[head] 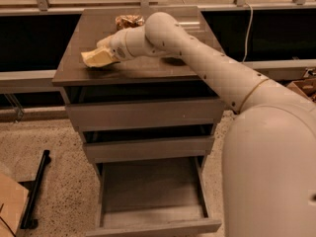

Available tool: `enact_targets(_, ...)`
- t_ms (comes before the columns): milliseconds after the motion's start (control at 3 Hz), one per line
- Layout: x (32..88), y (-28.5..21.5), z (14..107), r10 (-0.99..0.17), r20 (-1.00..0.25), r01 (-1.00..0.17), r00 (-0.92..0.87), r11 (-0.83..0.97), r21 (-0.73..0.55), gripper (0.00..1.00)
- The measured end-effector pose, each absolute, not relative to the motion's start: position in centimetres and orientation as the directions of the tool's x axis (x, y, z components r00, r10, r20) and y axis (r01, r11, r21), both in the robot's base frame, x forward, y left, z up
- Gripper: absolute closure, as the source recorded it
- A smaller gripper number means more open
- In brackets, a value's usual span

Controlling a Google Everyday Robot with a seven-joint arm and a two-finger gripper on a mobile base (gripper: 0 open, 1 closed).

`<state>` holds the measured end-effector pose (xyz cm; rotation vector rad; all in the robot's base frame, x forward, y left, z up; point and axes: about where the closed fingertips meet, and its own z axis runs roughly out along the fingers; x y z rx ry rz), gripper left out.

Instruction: Place sponge into bottom drawer

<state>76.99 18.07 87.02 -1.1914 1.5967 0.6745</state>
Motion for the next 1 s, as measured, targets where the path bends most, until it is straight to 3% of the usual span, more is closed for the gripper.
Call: enact_targets(1000,59.4,10.9,84.4,-0.405,-0.902,-0.942,-0.15,0.334,0.007,1.0)
